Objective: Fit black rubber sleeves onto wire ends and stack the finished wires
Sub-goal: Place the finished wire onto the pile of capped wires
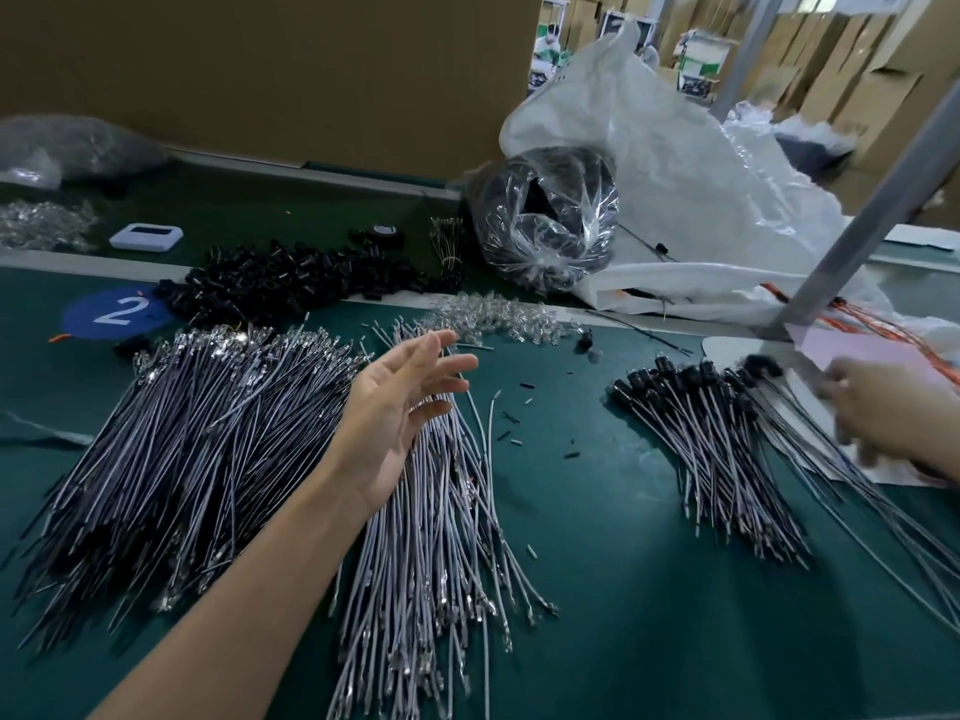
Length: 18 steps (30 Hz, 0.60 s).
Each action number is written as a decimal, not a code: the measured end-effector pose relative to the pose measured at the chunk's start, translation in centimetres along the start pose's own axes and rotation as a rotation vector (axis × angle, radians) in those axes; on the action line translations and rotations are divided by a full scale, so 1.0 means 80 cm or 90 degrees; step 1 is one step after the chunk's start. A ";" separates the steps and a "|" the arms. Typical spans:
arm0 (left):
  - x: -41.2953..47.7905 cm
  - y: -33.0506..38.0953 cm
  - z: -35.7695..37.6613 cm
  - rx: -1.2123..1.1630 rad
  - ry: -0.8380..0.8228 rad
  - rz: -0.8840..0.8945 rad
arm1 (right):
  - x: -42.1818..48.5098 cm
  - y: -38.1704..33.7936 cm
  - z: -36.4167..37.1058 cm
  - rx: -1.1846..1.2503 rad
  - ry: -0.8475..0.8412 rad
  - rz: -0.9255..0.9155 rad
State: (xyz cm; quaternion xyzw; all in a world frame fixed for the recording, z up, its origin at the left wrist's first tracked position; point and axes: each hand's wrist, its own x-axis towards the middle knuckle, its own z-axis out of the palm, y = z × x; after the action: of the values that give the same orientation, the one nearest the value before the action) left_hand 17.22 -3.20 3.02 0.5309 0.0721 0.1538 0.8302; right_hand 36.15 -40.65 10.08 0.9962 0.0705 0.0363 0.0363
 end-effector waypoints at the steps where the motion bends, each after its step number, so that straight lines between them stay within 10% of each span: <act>1: 0.000 0.000 -0.001 0.001 0.011 0.010 | -0.003 -0.010 0.008 -0.023 -0.046 0.032; 9: 0.002 0.005 -0.005 0.063 0.282 0.178 | -0.053 -0.175 -0.020 0.076 0.199 -0.129; 14: 0.002 0.002 -0.006 0.127 0.314 0.170 | -0.082 -0.296 0.003 0.269 -0.135 -0.232; 18: 0.003 -0.002 -0.005 0.152 0.295 0.128 | -0.082 -0.329 0.038 0.197 -0.145 -0.204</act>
State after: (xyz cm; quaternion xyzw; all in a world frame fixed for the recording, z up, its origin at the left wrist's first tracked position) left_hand 17.38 -2.81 2.74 0.5804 0.2243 0.3433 0.7036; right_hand 26.28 -15.80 4.57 0.9636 0.2280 -0.0932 -0.1037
